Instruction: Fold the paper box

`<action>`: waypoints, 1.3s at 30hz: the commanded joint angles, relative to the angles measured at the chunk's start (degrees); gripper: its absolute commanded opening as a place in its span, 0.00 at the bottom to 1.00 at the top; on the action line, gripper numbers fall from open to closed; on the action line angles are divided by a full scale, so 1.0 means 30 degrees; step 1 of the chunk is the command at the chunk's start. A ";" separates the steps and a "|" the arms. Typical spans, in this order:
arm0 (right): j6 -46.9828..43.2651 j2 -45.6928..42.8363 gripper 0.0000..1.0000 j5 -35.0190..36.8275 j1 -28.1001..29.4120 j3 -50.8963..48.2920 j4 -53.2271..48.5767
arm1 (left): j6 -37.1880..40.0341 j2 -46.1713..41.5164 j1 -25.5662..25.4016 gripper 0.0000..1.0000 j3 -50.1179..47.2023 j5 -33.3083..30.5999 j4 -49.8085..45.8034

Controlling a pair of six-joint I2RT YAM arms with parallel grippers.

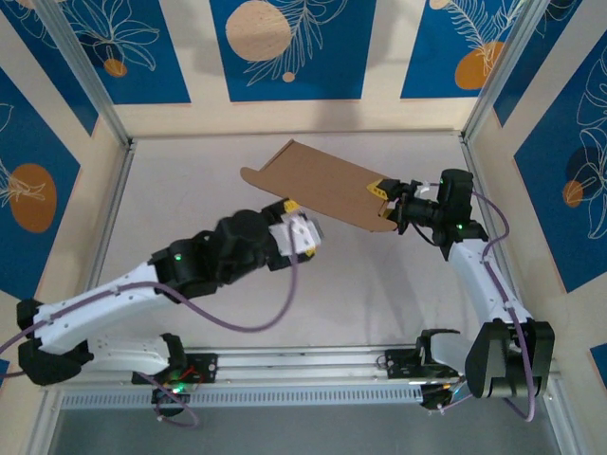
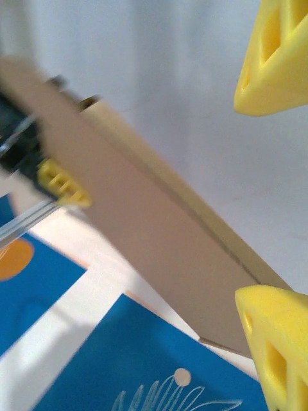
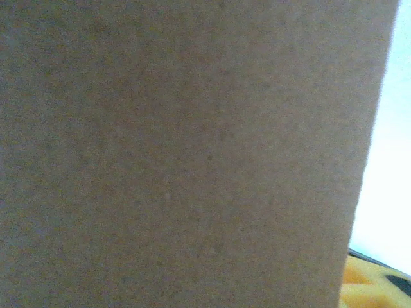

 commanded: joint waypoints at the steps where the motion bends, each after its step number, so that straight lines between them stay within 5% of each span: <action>1: -0.0720 -0.0081 0.48 -0.1372 -0.0097 0.0931 -0.0678 | 0.5796 0.0636 -0.0485 0.71 0.1083 -0.2944 -0.2478; 6: -0.0967 -0.0027 0.48 -0.1711 0.0158 0.0910 -0.0583 | 0.8428 0.1317 -0.0607 0.70 0.1239 -0.4401 -0.0754; 18: -0.0682 -0.0034 0.48 -0.1913 0.0917 0.0333 0.0051 | 0.9812 0.2108 -0.0338 0.57 0.1429 -0.3411 0.0837; 28: -0.0137 -0.0334 0.49 -0.2081 0.1315 -0.0867 0.0540 | 0.9247 0.3462 0.0206 0.16 0.2286 -0.2556 0.0062; 31: -0.0109 -0.0393 0.55 -0.2109 0.1294 -0.1124 0.0626 | 0.9176 0.3552 0.0213 0.00 0.2220 -0.2771 -0.0268; 39: -0.1236 -0.0964 0.90 -0.1598 0.1184 -0.0758 -0.1652 | 0.8054 0.3530 0.0214 0.00 0.3218 -0.2555 -0.2319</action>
